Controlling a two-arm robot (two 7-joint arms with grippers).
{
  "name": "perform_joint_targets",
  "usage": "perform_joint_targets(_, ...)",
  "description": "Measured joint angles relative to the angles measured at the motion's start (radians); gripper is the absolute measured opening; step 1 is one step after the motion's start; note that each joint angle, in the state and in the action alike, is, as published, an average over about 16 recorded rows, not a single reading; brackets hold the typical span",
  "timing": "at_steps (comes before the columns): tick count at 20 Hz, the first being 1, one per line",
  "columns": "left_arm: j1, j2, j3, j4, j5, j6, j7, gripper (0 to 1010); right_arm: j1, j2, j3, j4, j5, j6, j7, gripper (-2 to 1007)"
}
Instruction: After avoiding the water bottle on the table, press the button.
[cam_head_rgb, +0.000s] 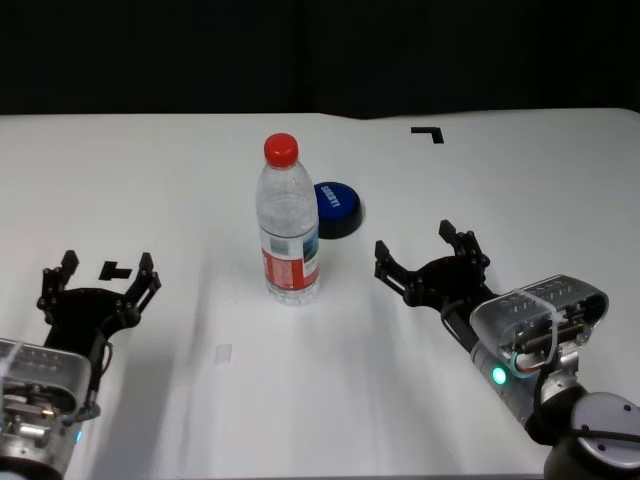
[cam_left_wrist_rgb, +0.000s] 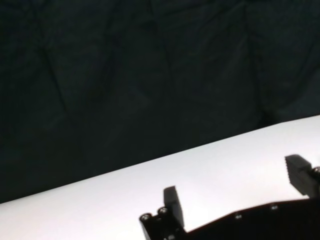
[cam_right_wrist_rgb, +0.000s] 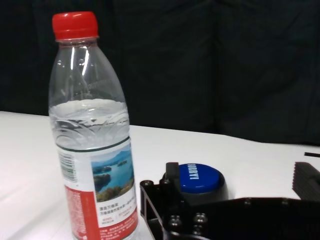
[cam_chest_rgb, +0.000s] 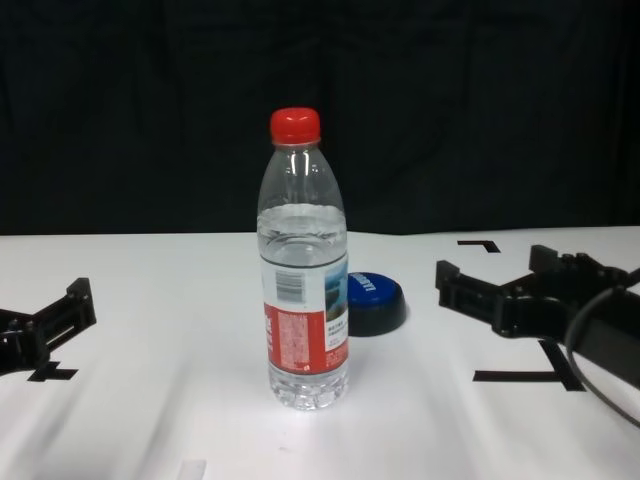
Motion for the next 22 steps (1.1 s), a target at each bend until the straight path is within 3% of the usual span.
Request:
perform_joint_targets(9,0.000,0.000,0.000,0.000,0.000,0.000,0.000,1003,-0.008,0.016,-0.020,-0.009,0.017,0.011,0.012,1003)
perform_joint_targets(22,0.000,0.000,0.000,0.000,0.000,0.000,0.000,1003,-0.012,0.028,-0.020,-0.006,0.041,0.025,0.011,1003)
